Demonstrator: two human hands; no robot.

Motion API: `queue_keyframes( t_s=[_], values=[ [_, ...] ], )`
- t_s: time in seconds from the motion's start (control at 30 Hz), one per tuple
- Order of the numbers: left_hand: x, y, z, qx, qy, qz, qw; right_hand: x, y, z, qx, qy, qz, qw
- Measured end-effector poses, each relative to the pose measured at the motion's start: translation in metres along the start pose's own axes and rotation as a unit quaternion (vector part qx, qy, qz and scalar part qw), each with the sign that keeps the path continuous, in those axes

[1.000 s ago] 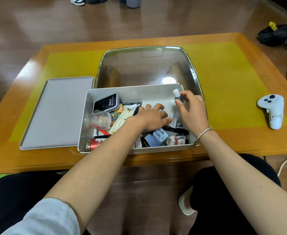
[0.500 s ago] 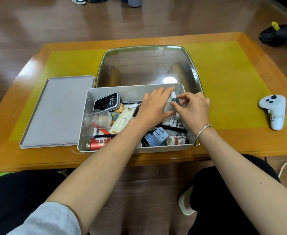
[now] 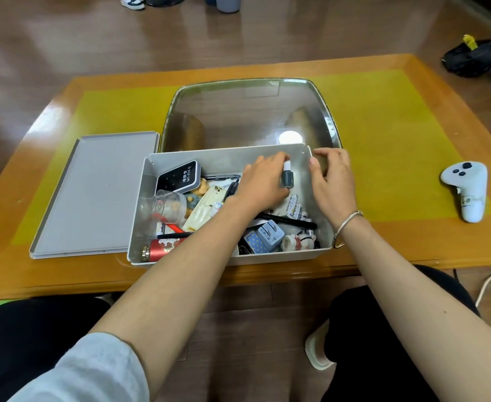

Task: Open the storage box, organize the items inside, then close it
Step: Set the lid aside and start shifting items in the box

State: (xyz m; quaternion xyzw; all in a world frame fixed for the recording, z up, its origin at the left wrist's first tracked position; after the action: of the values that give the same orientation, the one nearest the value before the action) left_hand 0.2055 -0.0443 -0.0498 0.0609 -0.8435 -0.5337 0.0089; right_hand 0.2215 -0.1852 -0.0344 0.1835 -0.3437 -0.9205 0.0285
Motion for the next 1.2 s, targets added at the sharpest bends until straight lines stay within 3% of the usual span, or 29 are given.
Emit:
queue_keyframes(
  t_s=[0.13, 0.47, 1.2],
  values=[
    [-0.013, -0.010, -0.004, -0.043, 0.023, 0.065, 0.997, 0.000, -0.007, -0.003, 0.016, -0.048, 0.062, 0.997],
    [-0.017, -0.021, 0.003, -0.140, 0.058, 0.093, 0.984, -0.002, -0.013, -0.008, 0.039, -0.051, 0.090, 0.994],
    [0.019, -0.030, -0.018, -0.183, -0.015, 0.175, 0.967, -0.002, -0.008, -0.009, 0.096, -0.034, 0.141, 0.985]
  ],
)
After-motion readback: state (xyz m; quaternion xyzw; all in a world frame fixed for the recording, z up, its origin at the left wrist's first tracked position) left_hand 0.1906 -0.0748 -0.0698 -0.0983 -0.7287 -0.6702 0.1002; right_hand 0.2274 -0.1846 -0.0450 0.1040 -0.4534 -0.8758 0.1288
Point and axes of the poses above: each hand's wrist, its own x-axis away from the middle knuckle, its own y-axis out of the back of the hand, z = x × y, the point moved 3 cm from there along -x, towards the middle knuckle, and after that the axes turned 4 degrees about y, right-handed, at the moved point
